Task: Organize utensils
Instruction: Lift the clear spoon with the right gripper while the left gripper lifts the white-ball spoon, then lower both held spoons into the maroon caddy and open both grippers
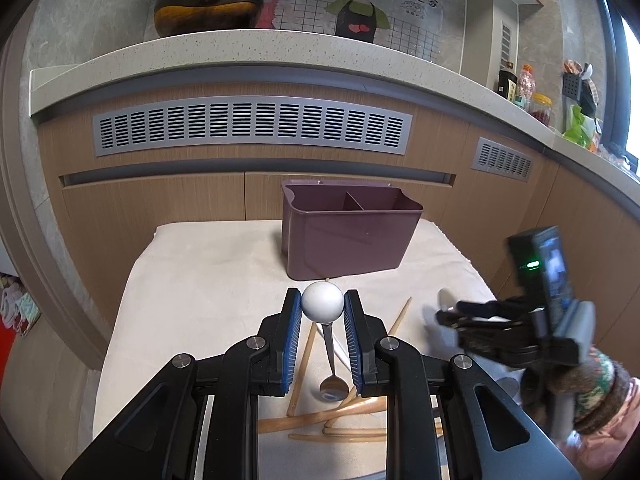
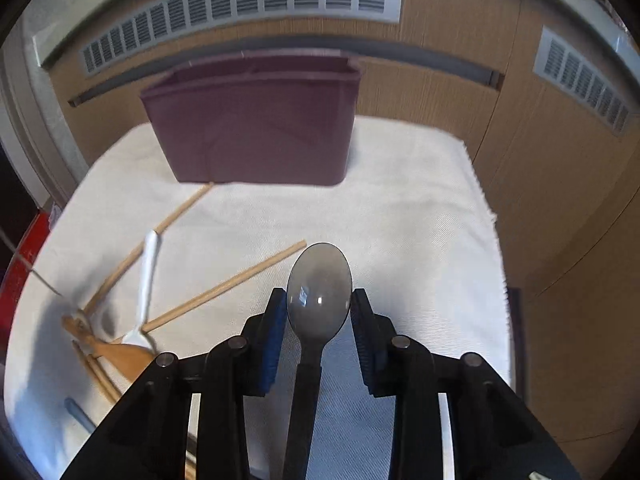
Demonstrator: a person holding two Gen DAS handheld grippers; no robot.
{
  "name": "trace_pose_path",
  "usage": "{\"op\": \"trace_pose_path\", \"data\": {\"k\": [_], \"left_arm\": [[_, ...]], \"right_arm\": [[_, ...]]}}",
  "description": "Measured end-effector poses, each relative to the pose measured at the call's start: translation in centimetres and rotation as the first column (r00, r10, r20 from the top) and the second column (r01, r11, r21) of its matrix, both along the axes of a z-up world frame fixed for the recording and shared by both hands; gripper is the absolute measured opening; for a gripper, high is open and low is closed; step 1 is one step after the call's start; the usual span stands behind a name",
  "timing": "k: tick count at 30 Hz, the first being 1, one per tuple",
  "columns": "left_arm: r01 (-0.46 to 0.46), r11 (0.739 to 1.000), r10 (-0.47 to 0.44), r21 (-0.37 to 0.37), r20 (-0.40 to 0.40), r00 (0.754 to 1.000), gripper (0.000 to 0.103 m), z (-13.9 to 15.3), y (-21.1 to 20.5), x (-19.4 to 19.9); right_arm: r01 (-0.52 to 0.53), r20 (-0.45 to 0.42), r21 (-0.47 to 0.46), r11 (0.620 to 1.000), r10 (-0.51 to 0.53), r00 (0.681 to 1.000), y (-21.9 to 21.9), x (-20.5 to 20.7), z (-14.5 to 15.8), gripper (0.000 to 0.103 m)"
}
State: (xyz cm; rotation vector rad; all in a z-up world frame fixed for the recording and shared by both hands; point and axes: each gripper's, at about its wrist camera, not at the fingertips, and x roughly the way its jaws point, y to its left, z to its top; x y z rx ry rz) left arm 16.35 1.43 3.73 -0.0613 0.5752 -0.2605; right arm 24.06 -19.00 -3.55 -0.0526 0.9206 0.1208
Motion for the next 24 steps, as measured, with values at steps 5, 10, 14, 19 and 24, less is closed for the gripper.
{"op": "trace_pose_path", "data": {"k": [5, 10, 14, 19, 24], "left_arm": [[0.003, 1.0, -0.003, -0.009, 0.007, 1.0, 0.022, 0.6, -0.3, 0.2], [0.03, 0.999, -0.029, -0.026, 0.042, 0.999, 0.022, 3.3, -0.7, 1.0], [0.056, 0.998, -0.05, -0.035, 0.148, 0.988, 0.022, 9.3, -1.3, 3.2], [0.046, 0.998, -0.031, -0.049, 0.275, 0.961, 0.022, 15.8, -2.2, 7.5], [0.04, 0.997, -0.017, -0.073, 0.298, 0.954, 0.022, 16.2, -2.8, 12.0]], "right_arm": [[-0.021, 0.125, 0.018, 1.0, 0.019, 0.992, -0.9, -2.9, 4.3, 0.03], [-0.033, 0.272, 0.055, 0.998, 0.017, 0.962, -1.0, -3.6, 10.3, 0.03], [-0.042, 0.408, 0.057, 0.997, 0.015, 0.913, -0.9, -1.4, 17.4, 0.03], [-0.005, 0.539, 0.044, 0.999, -0.02, 0.842, -0.3, 2.2, 24.2, 0.03], [0.027, 0.594, 0.048, 0.999, -0.05, 0.803, -0.1, 5.8, 24.6, 0.03]]}}
